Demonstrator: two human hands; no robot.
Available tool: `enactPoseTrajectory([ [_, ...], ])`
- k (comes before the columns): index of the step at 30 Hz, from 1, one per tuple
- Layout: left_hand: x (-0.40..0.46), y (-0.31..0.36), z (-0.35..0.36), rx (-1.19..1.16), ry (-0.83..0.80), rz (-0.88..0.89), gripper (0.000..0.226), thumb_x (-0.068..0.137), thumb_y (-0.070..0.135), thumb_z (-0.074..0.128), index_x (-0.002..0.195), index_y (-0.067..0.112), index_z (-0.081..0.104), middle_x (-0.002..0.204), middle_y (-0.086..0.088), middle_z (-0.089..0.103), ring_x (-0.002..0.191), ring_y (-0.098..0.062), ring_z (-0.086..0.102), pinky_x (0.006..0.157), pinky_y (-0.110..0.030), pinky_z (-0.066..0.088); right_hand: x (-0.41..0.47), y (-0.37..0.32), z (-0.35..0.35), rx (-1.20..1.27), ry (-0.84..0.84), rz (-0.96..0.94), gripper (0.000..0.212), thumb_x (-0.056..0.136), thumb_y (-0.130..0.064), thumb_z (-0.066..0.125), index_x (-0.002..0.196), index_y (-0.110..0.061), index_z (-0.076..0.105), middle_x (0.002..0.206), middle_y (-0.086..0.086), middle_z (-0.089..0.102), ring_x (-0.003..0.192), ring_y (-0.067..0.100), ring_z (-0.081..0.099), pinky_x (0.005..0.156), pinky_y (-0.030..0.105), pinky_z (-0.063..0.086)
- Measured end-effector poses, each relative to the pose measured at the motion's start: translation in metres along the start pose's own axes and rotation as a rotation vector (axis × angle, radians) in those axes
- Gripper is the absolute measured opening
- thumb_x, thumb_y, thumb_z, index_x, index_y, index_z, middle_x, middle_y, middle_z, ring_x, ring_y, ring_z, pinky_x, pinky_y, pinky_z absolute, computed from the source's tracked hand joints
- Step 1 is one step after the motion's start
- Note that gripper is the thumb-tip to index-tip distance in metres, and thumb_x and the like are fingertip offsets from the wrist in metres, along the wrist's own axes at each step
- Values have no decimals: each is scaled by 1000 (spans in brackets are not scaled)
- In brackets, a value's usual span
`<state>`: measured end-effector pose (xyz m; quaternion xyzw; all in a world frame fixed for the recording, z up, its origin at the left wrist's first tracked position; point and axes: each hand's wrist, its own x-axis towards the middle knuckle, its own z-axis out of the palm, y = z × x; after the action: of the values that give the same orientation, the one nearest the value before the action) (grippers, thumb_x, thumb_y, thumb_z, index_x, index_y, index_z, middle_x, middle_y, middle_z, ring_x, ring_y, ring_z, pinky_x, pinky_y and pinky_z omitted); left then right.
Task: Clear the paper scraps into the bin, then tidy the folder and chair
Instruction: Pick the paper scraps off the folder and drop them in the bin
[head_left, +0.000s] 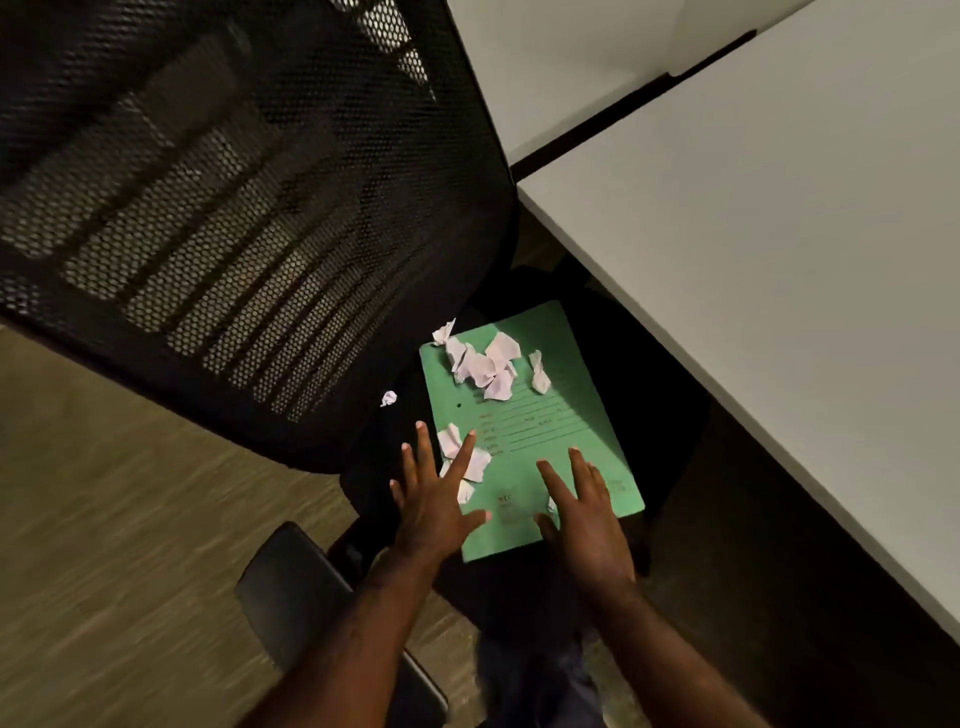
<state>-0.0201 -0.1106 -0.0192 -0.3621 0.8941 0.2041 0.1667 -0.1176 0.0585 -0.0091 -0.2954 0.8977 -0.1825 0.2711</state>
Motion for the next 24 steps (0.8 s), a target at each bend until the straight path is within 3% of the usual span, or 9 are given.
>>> enactPoseTrajectory([
  [6,35,-6,44,-84,-46,-84,100,72,72,59,135,61,-18,158,-5,-27,145,-35,1,106,-64,25,30,17,37,-27,-60,77,52,91,-33,57,140,-32,39,153,8,20,127,30,35,86,44,53],
  [10,51,11,67,-90,116,-242,84,74,78,46,144,56,5,161,-5,-7,138,-29,15,104,-55,27,41,28,51,-9,-74,9,26,90,-19,57,116,-20,57,131,6,39,106,25,46,80,37,51],
  [13,61,20,77,-120,293,-309,60,80,63,57,136,45,43,155,-7,27,124,-32,37,95,-49,34,54,31,51,-43,-90,-36,11,88,-13,54,97,-16,58,108,2,50,91,22,49,72,31,44],
  [15,67,18,83,-175,388,-358,46,81,51,64,124,37,56,144,-4,42,113,-31,45,89,-47,39,63,32,50,-8,-47,-44,8,86,-11,55,93,-13,57,96,3,53,82,22,49,67,31,40],
  [17,73,13,85,-241,460,-386,34,82,42,67,113,29,61,132,-4,49,106,-30,48,85,-44,41,71,32,47,78,15,-31,4,89,-11,53,90,-14,55,90,0,50,77,20,46,66,31,37],
  [20,82,6,80,-344,550,-391,22,85,32,67,98,14,64,111,-9,53,91,-31,57,76,-40,49,86,32,41,208,93,7,15,93,-11,49,80,-19,46,79,-3,47,72,19,44,64,34,35],
  [22,90,4,70,-422,512,-446,27,89,34,62,97,8,66,105,-11,55,84,-30,61,72,-36,50,101,28,34,280,146,56,17,94,-14,46,81,-23,41,75,-4,48,69,19,47,59,33,34],
  [24,99,2,57,-453,450,-557,33,92,37,58,91,5,67,100,-14,58,83,-34,61,70,-35,45,120,21,24,305,213,109,9,95,-31,47,90,-26,42,79,-2,56,72,22,55,57,30,39],
])
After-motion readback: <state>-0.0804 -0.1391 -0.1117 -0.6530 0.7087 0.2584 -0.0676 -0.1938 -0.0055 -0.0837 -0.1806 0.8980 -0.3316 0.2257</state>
